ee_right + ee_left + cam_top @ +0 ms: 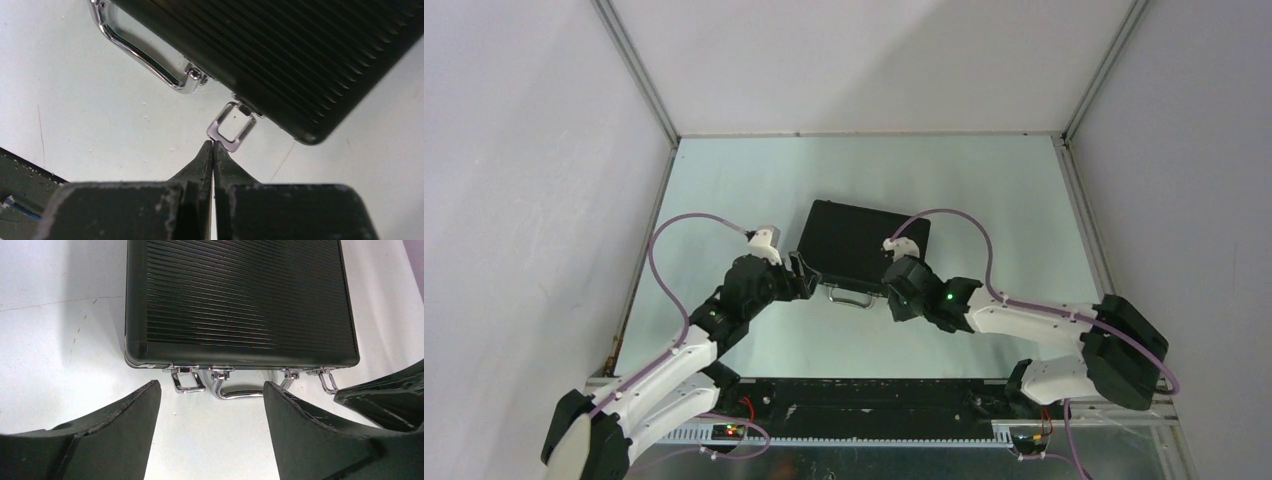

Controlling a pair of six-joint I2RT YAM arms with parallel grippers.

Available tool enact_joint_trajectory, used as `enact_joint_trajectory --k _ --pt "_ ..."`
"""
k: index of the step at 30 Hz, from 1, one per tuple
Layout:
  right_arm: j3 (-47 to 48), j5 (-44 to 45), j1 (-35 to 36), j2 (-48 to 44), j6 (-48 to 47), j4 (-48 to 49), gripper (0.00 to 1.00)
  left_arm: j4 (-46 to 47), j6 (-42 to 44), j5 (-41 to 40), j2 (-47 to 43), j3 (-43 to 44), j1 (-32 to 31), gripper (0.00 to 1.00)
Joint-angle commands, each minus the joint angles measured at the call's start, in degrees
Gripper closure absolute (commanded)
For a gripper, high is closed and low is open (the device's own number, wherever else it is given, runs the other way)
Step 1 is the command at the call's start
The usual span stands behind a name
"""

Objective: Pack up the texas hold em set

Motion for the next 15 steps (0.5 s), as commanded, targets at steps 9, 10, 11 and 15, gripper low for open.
enact_joint_trajectory --k 9,10,11,15 --pt "1.5 6.1 -0.8 14.8 3.7 1.2 1.00 1.0 1.1 1.8 1.7 1.8 -0.5 0.38" --pt "1.5 6.5 -0.9 15.3 3.9 1.4 1.00 0.7 1.1 1.8 1.9 2.0 -0.5 0.41" --pt "1.5 6.8 -0.9 15.3 3.9 1.5 1.00 0.6 1.3 1.8 2.4 2.1 -0.6 0.45" --pt "1.5 6.1 -0.7 13.6 3.3 2.0 1.00 -1.5 0.9 1.2 2.8 3.2 -0.6 0.48"
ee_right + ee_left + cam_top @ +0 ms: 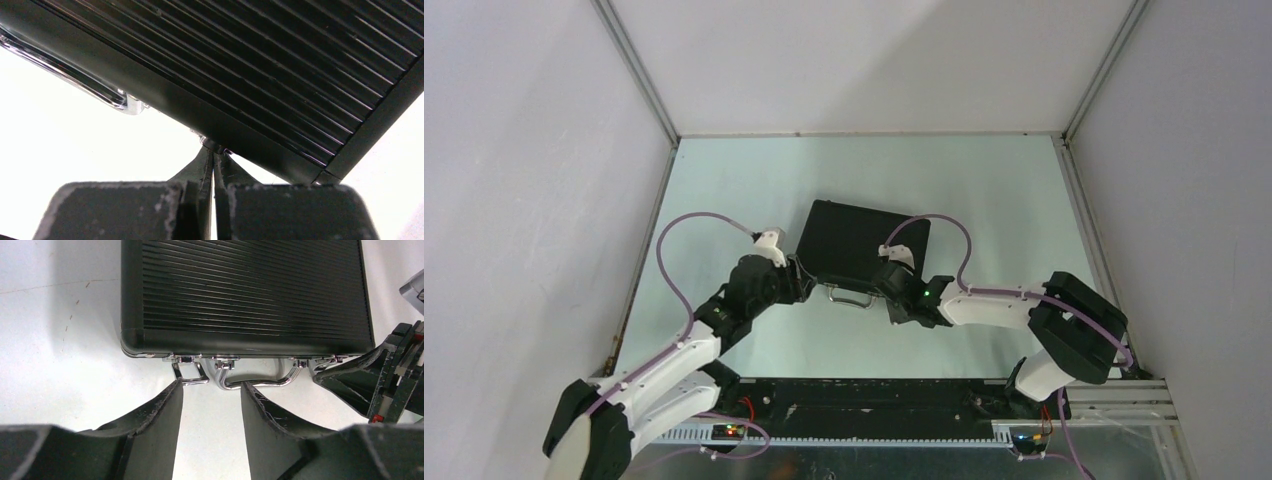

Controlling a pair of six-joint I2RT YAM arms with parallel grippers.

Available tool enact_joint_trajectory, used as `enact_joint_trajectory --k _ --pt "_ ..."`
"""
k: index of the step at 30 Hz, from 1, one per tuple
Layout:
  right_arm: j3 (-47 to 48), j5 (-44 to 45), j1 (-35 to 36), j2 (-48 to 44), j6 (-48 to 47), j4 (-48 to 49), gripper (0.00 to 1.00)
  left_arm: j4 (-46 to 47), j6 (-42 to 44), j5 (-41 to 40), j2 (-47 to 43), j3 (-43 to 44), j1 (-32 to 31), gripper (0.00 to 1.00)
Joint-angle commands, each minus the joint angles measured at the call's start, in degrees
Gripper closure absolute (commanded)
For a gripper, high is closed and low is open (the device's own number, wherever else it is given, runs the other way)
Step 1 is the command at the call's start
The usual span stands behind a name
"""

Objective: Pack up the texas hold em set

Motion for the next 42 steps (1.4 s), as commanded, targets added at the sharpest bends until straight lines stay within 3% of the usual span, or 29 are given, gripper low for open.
enact_joint_trajectory --k 1,9,14,18,23,25,37,41,42 --pt "0.3 2.7 0.2 -0.8 -0.7 0.3 1.00 -1.7 0.2 -0.4 -0.1 3.5 -0.3 0.48" --pt "1.0 -4.1 -0.1 -15.2 -5.5 0.3 1.00 -8.0 1.0 -3.1 -2.6 8.1 -0.3 0.48" --pt "3.0 -8.4 -6.6 -19.4 -6.9 2.0 1.00 -8.0 1.2 -3.1 -2.1 8.9 -0.3 0.48" --pt "5.2 -12.8 -10.7 -13.8 -7.9 3.6 1.00 -7.2 0.9 -2.1 -1.0 8.8 -0.3 0.48" --pt "10.7 -17.6 -12.6 3.3 -7.1 -2.6 1.00 -6.3 0.3 -1.2 0.1 8.1 -0.3 0.48" --pt "9.3 -18.8 -12.6 6.1 -6.5 -1.5 1.00 -6.2 0.1 -0.4 0.8 7.9 -0.4 0.48" --pt "7.3 -18.6 -12.5 5.8 -6.3 0.6 1.00 -7.1 -0.5 -1.0 7.0 9.2 -0.8 0.56" --pt "7.3 -18.4 -12.3 5.6 -6.3 0.5 1.00 -7.5 -0.3 -1.3 6.2 10.3 -0.8 0.68" --pt "7.3 -18.3 -12.3 5.5 -6.4 0.6 1.00 -7.9 -0.2 -1.3 6.2 10.7 -0.8 0.76"
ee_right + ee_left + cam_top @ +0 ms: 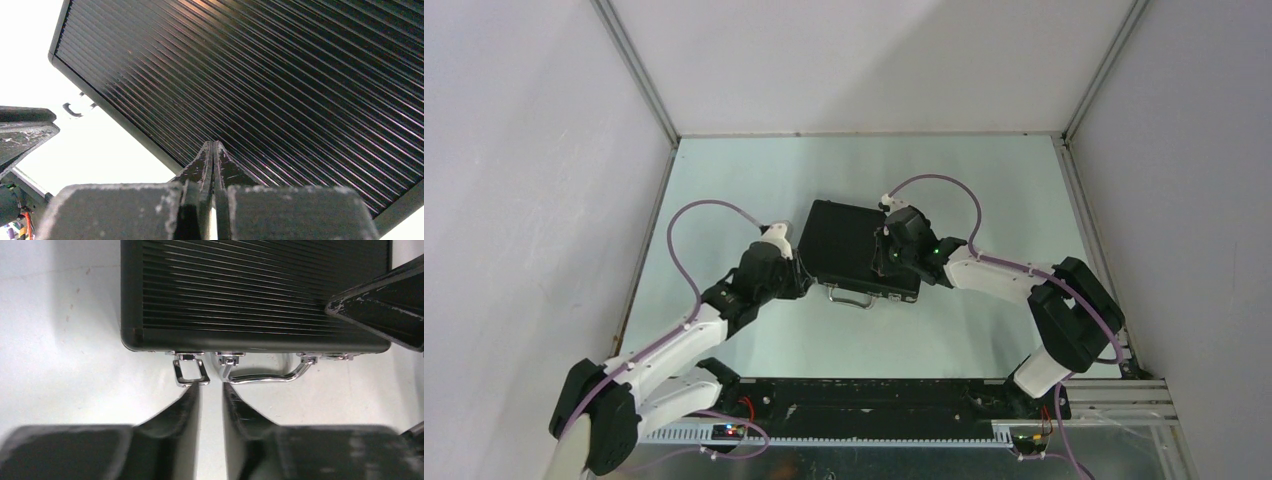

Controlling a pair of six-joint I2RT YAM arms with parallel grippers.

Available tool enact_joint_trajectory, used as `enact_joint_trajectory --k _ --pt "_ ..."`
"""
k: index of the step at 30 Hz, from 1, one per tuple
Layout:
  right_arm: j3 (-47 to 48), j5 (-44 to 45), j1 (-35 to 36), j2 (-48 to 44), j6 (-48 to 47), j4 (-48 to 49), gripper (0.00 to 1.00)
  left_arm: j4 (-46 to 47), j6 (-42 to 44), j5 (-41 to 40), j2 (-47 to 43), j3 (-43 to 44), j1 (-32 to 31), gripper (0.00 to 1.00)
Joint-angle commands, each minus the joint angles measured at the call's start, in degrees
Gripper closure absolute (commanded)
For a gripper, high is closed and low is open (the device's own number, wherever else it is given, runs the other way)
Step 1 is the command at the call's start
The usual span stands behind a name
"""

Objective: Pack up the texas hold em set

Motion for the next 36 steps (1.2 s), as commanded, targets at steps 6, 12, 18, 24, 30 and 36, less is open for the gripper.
enact_joint_trajectory --k 6,12,18,24,30,36 --pt "-3.1 -0.2 0.7 2.6 -0.7 -8.7 1.00 0.0 -0.1 -1.6 4.8 3.5 -0.2 1.00" --pt "-3.1 -0.3 1.2 2.7 -0.6 -8.7 1.00 4.1 -2.4 -1.0 11.7 0.4 -0.3 1.00" --pt "-3.1 -0.1 1.0 2.7 -0.7 -8.3 1.00 11.2 -4.6 -4.0 14.3 -4.6 -0.3 1.00" --pt "-3.1 0.1 1.2 2.2 -0.7 -8.5 1.00 14.5 -6.0 -5.9 17.5 -5.2 -0.2 1.00" --pt "-3.1 0.2 1.3 1.1 -0.7 -8.7 1.00 11.9 -7.1 -7.0 10.6 -6.9 -0.3 1.00" --pt "-3.2 0.5 1.3 0.7 -0.9 -9.0 1.00 4.9 -8.3 -6.4 -0.4 -6.1 -1.0 1.00"
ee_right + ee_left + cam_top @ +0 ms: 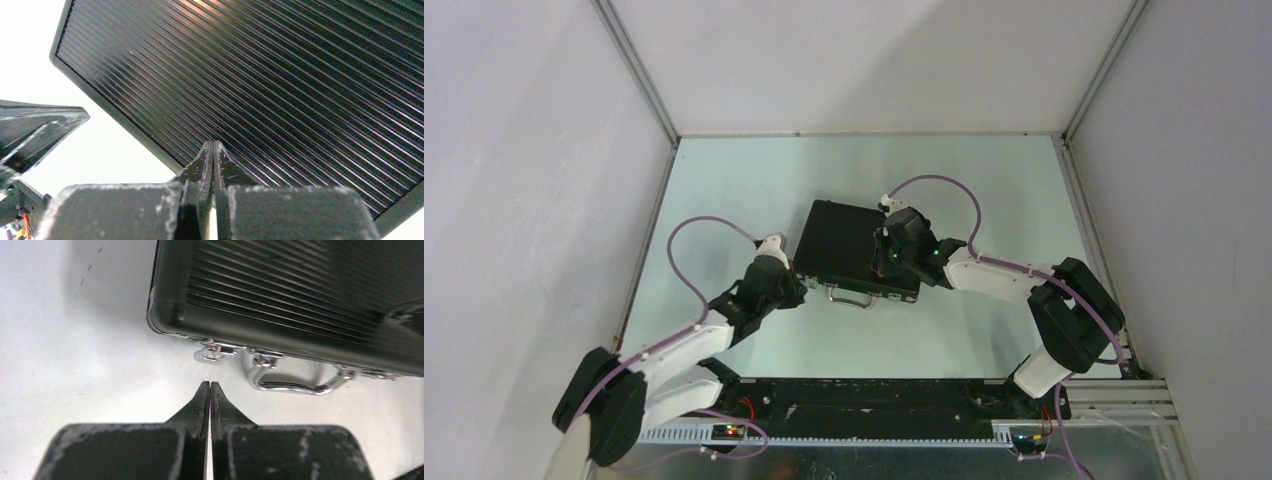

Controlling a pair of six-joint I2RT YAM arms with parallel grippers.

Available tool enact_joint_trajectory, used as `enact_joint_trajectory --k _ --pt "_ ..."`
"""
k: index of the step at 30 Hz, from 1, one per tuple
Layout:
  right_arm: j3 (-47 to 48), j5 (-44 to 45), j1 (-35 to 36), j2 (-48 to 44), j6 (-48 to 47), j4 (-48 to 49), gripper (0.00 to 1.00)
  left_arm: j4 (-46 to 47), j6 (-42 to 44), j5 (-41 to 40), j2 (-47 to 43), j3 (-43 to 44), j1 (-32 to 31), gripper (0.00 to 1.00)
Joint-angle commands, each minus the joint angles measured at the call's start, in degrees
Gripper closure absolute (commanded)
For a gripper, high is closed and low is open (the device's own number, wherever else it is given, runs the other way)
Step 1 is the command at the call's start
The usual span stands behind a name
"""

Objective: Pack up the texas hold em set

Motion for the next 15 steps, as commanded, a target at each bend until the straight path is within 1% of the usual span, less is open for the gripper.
enact_joint_trajectory --k 1,5,6,8,10,11,13,14,15 --pt "-2.8 0.1 0.9 0.9 -0.9 -9.6 1.00 -4.7 -1.7 -1.1 -7.7 1.9 -0.8 1.00" --pt "-2.8 -0.2 0.9 1.2 -0.9 -9.2 1.00 -6.3 -1.4 -0.6 -9.3 3.2 -1.0 1.00" --pt "-2.8 -0.2 1.0 1.3 -0.8 -9.2 1.00 -5.5 -1.4 -0.5 -8.8 3.1 -1.0 1.00" --pt "-2.8 -0.3 0.9 1.3 -0.8 -9.2 1.00 -2.6 -1.6 0.0 -5.1 1.8 -0.9 1.00" --pt "-2.8 -0.3 0.9 1.3 -0.7 -9.1 1.00 4.4 -1.9 -0.9 -1.1 -0.8 -0.9 1.00" --pt "-2.8 -0.3 0.9 1.4 -0.6 -9.1 1.00 11.0 -2.2 -1.1 0.4 -1.8 -0.8 1.00" --pt "-2.8 -0.5 0.9 1.3 -0.5 -9.0 1.00 20.2 -2.7 -0.9 6.1 -4.3 -0.2 1.00" --pt "-2.8 -0.5 0.9 1.2 -0.5 -9.0 1.00 21.5 -3.1 -0.9 10.4 -3.9 0.3 1.00" --pt "-2.8 -0.5 0.9 1.1 -0.5 -9.0 1.00 22.6 -3.4 -0.9 12.1 -3.6 0.5 1.00"
